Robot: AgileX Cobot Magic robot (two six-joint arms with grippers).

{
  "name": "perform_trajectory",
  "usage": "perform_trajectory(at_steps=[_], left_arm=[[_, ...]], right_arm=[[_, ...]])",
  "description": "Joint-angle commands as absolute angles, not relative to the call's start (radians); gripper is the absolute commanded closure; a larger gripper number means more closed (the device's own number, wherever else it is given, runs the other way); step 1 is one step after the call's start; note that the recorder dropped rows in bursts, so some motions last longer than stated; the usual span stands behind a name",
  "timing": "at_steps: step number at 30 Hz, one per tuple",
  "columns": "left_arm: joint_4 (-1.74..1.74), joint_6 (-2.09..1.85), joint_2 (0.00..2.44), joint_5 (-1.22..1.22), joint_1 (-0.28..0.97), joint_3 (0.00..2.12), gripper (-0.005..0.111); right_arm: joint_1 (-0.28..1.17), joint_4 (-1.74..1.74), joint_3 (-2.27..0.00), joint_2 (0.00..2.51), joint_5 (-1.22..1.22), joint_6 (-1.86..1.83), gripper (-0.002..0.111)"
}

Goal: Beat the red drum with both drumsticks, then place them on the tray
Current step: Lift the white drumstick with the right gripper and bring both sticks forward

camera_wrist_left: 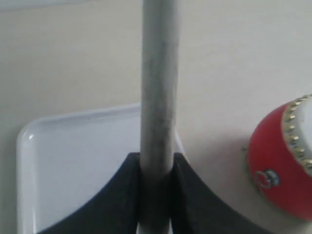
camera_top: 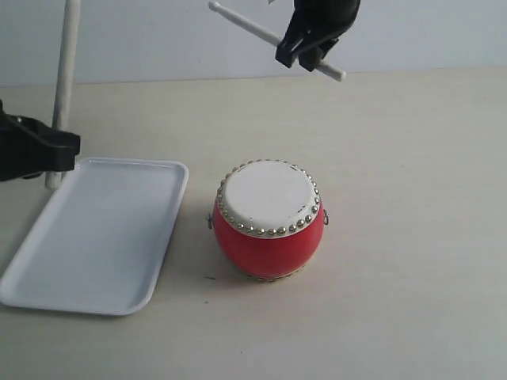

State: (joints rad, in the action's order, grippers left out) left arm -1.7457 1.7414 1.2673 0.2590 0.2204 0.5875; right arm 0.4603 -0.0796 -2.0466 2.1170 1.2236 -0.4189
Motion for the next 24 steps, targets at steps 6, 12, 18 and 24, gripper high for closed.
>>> perform_trajectory(at_steps=[6, 12, 18, 24], left_arm=[[-1.744, 1.815, 1.268, 0.239, 0.221, 0.472, 0.107], [-1.744, 1.84, 1.268, 0.511, 0.222, 0.565, 0.107], [-1.744, 1.808, 1.321, 0.056, 0.22, 0.699, 0.107], [-1.67, 1.395, 1.402, -0.341, 0.22, 0.704, 0.107]], right_arm=[[0.457, 0.068, -1.661, 1.785, 1.221, -0.294, 0.108], [0.457, 0.034, -1.456, 1.61, 1.221, -0.312, 0.108], [0.457, 0.043, -1.42, 1.571, 1.221, -0.343, 0.108], [0.457, 0.043, -1.42, 1.571, 1.221, -0.363, 0.108]])
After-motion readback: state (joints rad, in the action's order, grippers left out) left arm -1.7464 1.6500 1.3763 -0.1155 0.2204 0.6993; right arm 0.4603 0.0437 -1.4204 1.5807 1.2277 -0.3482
